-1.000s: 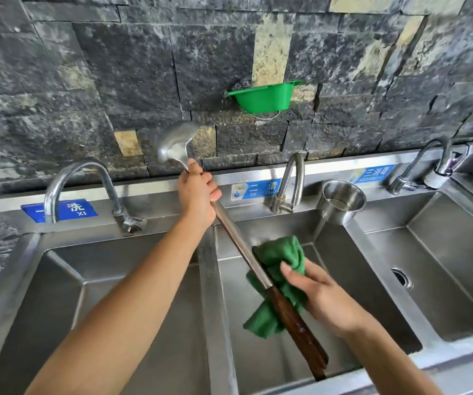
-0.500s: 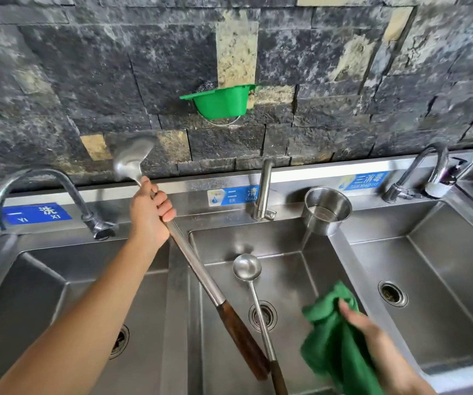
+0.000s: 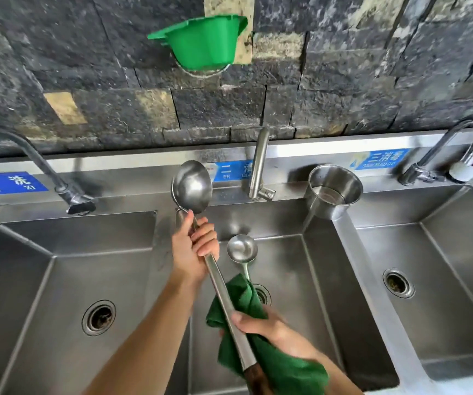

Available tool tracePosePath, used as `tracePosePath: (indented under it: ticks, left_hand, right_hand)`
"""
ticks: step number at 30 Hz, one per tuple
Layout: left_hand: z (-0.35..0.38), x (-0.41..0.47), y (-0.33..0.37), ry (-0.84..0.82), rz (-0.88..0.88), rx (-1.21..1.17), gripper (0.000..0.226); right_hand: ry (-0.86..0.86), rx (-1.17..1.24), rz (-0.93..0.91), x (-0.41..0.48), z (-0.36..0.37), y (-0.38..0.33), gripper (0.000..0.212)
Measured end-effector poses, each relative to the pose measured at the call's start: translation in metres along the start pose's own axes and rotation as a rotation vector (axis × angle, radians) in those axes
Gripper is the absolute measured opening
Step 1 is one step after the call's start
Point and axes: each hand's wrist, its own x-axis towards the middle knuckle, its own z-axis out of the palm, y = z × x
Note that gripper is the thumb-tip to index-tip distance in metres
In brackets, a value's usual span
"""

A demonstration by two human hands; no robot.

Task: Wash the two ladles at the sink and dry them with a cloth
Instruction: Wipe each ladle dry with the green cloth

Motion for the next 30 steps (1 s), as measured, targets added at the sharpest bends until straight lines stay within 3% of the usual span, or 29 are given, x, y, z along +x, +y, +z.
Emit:
tracePosePath:
  ticks: [3,7,9,13,17,20,24,30]
  left_hand:
    - [-0.033,0.01,-0.018,0.316,-0.027,0.248,0.043]
    - [-0.082,0.016,-0.036,0.474,-0.089,0.122,0.045]
    - [-0.106,0.023,-0.038,0.546,-0.12,0.171,0.047]
    - [-0.148,0.035,-0.044,0.762,-0.173,0.828,0.037]
    - [-0.193,0.04,-0.049,0.829,-0.241,1.134,0.014]
    - [-0.223,0.048,-0.046,0.868,-0.31,1.293,0.011]
    - [-0.255,0.065,-0.042,0.877,-0.339,1.39,0.018]
    - [-0.287,0.077,-0.041,0.874,-0.297,1.489,0.006]
  right_hand:
    - [0.062,-0.106,-0.028,0.013,-0.011,0.02,0.039]
    - [0.047,-0.136,0.066,0.04,-0.013,0.054,0.043]
    - [0.033,-0.12,0.107,0.056,-0.016,0.072,0.039]
    - [0.092,-0.275,0.134,0.086,-0.026,0.095,0.032]
    - [0.135,-0.254,0.292,0.121,-0.037,0.12,0.038]
    - [0.164,-0.237,0.358,0.15,-0.045,0.135,0.037]
    - [0.235,-0.238,0.411,0.183,-0.053,0.156,0.033]
    - [0.253,-0.371,0.438,0.21,-0.065,0.18,0.033]
